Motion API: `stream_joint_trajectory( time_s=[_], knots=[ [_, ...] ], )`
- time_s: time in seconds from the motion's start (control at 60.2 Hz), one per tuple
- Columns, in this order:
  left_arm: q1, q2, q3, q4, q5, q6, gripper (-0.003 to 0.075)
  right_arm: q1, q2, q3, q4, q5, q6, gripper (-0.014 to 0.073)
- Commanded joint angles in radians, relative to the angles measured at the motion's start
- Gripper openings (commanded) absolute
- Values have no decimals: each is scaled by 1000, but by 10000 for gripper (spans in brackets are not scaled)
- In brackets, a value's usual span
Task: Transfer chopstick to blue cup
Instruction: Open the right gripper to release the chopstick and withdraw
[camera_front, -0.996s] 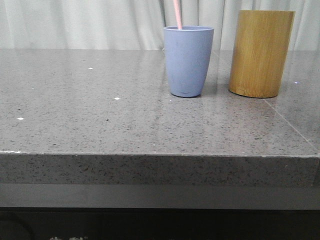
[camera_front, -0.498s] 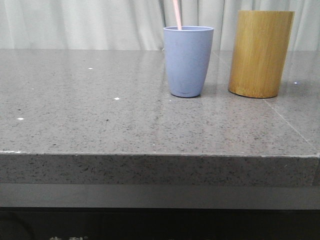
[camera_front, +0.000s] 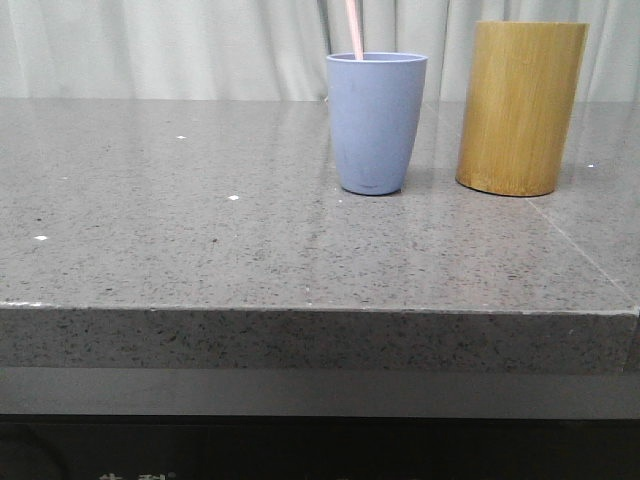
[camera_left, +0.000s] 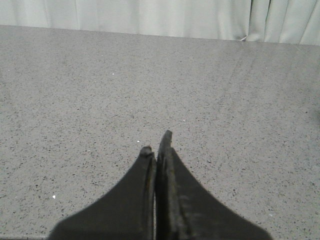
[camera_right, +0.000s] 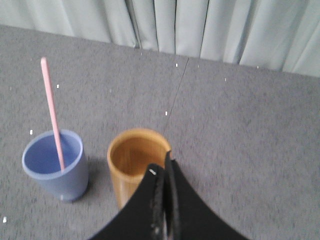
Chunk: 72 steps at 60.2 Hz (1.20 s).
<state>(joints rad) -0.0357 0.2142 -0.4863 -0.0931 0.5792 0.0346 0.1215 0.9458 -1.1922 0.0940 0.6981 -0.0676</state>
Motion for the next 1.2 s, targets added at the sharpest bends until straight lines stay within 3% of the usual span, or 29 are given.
stream_joint_trajectory(
  time_s=[0.0,0.166,0.498,0.697,1.179],
  knots=[
    [-2,13,-25,-12,-85,-9,-19,-8,-115,118,-3,-133,-6,-69],
    [-2,13,-25,-12,-85,-9,-19,-8,-332,376,-1,-245,-6,-69],
    [-2,13,-25,-12,-85,-9,-19,-8,-720,722,4,-443,-6,-69],
    [-2,13,-25,-12,-85,-9,-19,-8,-828,772,4,-457,-6,-69],
    [-2,13,-25,-12,-85,-9,-19,-8,-831,772,4,-460,-6,-69]
  ],
)
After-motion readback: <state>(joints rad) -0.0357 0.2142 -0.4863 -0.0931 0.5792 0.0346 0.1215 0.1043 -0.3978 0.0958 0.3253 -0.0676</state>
